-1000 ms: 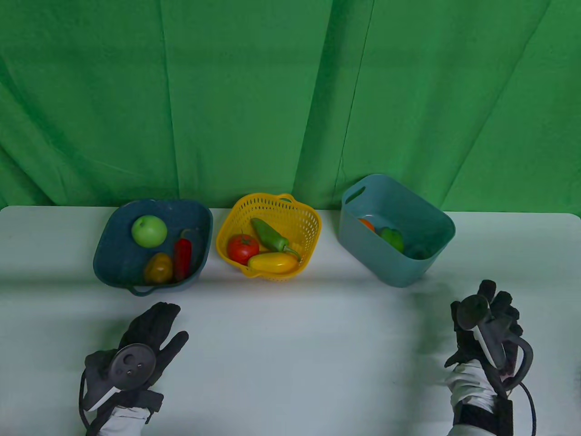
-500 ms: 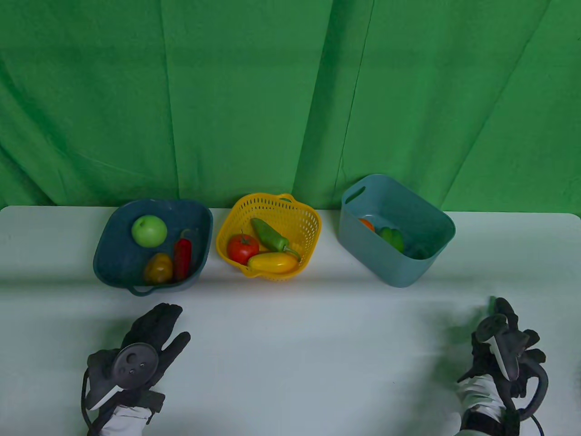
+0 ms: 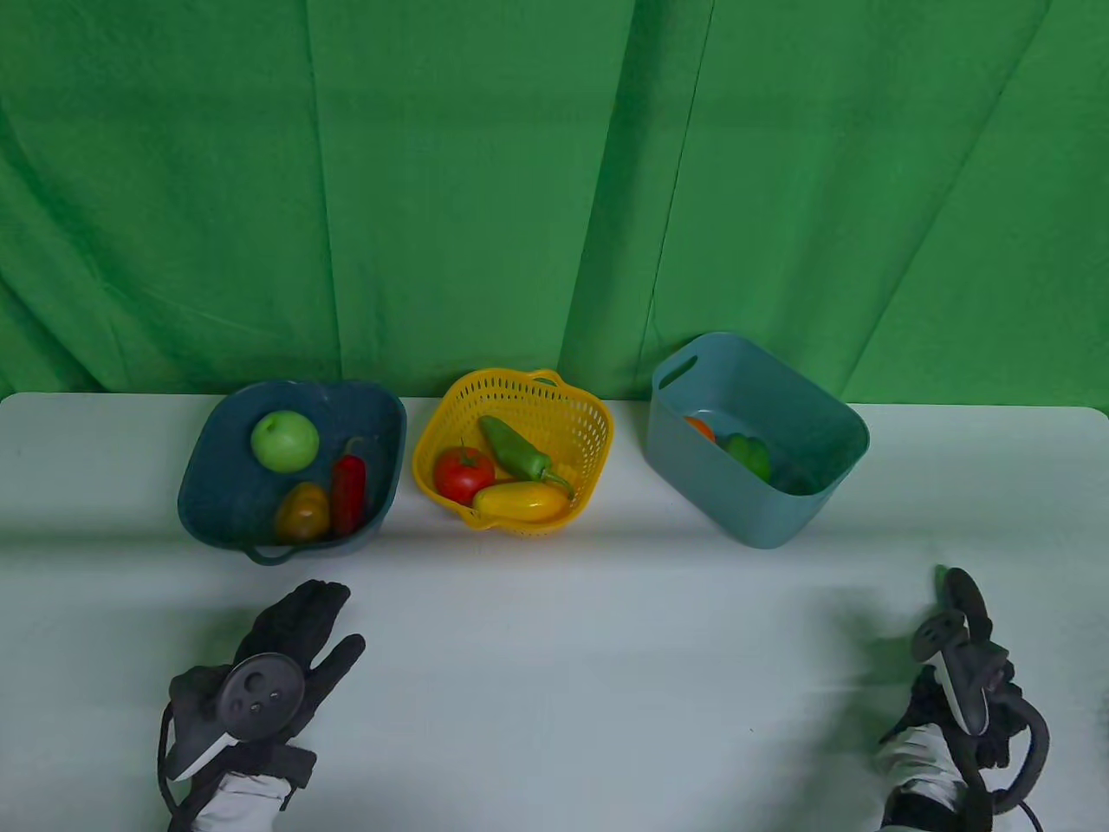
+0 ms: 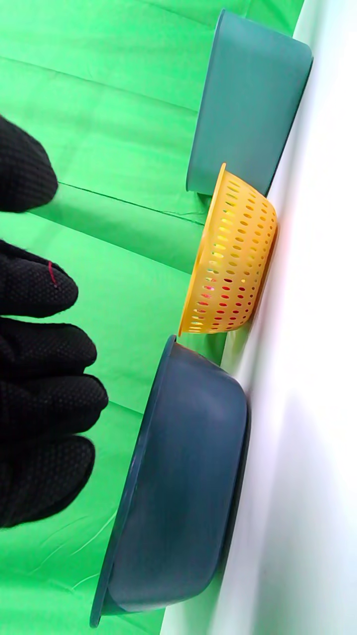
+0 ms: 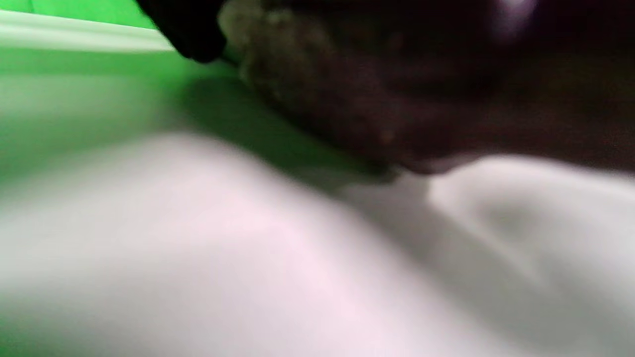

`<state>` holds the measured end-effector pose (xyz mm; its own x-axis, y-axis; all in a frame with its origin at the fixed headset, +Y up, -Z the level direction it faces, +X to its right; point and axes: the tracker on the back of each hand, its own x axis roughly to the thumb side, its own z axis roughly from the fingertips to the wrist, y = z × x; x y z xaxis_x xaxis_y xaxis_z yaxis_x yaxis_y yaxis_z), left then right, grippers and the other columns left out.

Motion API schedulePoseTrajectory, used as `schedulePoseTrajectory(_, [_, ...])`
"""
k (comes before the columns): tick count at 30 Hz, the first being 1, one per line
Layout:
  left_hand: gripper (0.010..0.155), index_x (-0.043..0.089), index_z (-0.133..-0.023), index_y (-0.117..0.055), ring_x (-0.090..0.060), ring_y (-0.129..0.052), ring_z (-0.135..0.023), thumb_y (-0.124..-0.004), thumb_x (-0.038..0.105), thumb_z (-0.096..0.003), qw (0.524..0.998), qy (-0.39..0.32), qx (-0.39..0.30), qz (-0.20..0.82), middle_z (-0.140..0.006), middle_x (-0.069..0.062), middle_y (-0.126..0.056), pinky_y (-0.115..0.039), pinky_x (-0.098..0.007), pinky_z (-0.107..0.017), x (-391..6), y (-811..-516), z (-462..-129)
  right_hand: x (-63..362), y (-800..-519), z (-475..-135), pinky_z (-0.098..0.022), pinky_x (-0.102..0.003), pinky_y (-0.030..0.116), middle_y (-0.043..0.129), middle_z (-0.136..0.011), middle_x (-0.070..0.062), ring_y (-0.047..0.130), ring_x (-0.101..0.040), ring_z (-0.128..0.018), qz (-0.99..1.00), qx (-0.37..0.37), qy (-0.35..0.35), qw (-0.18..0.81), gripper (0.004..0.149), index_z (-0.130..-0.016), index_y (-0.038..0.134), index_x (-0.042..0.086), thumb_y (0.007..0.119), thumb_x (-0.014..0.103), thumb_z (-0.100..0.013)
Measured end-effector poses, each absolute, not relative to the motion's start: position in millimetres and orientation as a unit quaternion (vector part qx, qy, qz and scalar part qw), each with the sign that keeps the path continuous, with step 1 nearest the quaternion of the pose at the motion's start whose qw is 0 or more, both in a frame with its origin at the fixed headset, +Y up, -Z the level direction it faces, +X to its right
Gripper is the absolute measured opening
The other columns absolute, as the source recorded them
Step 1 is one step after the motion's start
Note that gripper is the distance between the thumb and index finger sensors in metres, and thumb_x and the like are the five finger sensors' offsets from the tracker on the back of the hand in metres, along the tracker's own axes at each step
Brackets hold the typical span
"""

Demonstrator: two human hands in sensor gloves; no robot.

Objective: Place 10 objects into 3 containers, with green background

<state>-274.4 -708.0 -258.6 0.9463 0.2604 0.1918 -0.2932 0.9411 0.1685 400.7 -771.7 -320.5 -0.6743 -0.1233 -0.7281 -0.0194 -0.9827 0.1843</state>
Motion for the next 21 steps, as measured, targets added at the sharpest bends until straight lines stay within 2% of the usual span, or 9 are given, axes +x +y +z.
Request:
schedulePoseTrajectory(10, [0.067, 0.025, -0.114, -0.060, -0.039, -0.080, -0.099, -0.062, 0.059, -0.0563, 0.982, -0.082, 0.097, 0.139, -0.113, -0.015, -0.071, -0.073, -0.057, -0.064, -274.1, -707.8, -258.4, 400.9, -767.4, -322.3, -0.062, -0.049, 0.069, 0.055, -0.113, -0.022, 0.076, -0.040, -0.082, -0.912, 0.401, -0.086, 0.013, 0.072, -0.114, 0.019, 0.026, 0.067, 0.036, -0.060])
schedulePoseTrajectory(21, [0.067, 0.025, -0.114, -0.060, -0.039, -0.080, -0.099, -0.062, 0.059, -0.0563, 0.982, -0.082, 0.097, 0.141, -0.113, -0.014, -0.071, -0.073, -0.057, -0.064, -274.4, -708.3, -258.7, 386.0, -746.3, -338.0, -0.058, -0.046, 0.072, 0.058, -0.112, -0.025, 0.078, -0.040, -0.078, -0.923, 0.379, -0.067, -0.016, 0.069, -0.116, 0.025, 0.025, 0.065, 0.037, -0.061])
